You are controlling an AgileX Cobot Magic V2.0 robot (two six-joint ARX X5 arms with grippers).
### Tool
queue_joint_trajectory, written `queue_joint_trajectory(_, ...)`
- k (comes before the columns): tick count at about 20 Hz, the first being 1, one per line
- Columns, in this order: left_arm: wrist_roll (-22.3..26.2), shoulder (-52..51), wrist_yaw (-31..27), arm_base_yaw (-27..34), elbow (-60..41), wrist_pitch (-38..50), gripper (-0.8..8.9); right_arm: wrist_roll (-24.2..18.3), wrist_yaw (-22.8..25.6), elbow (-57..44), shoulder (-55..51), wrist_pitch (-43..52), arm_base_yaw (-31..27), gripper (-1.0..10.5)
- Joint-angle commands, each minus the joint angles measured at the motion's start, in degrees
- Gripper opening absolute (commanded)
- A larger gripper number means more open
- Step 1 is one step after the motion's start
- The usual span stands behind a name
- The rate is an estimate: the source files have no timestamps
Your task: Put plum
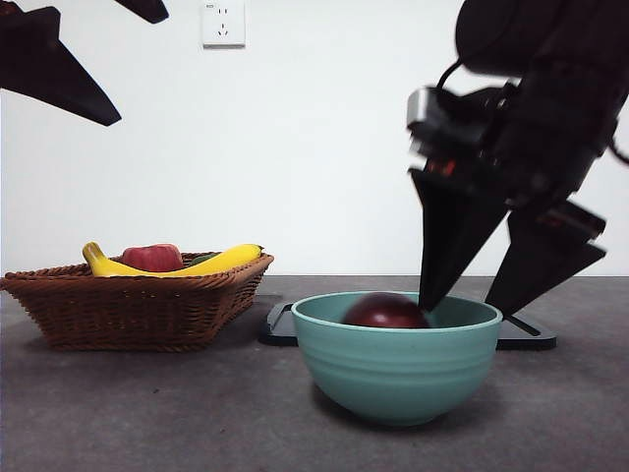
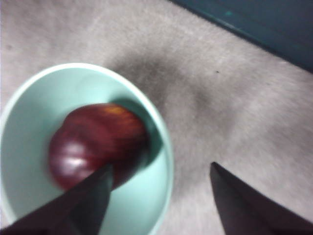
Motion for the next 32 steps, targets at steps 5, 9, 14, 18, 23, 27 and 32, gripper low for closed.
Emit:
queue_joint_trajectory(5,-0.1,0.3,0.3,-0.3,0.6,0.5,4.05,0.6,2.9,1.0,3.2,2.1,1.3,1.0)
queue_joint_trajectory(9,0.0,0.3,0.3,-0.3,0.6,0.5,4.05,0.6,2.6,1.0,3.2,2.7,1.3,0.1)
queue_joint_trajectory(14,0.1,0.3,0.3,-0.3,0.6,0.5,4.05,1.1,2.7,4.6,1.9,2.4,1.1,0.1)
queue_joint_trajectory(18,0.1,0.3,0.3,-0.3,0.6,0.5,4.05,1.0,4.3,13.6,2.0,0.3,-1.8,0.1)
queue_joint_trajectory(23,0.1,0.3,0.3,-0.3,0.6,0.5,4.05,0.6,4.0,22.0,5.5,0.4,-9.8,0.1)
queue_joint_trajectory(27,0.1,0.3,0.3,-0.3,0.6,0.5,4.05,0.1,3.8,26.0,13.1,0.7,-13.7,0.1)
queue_joint_trajectory(32,0.1,0.3,0.3,-0.3,0.6,0.5,4.05,0.2,2.7,26.4,21.4,4.4,-14.3,0.1)
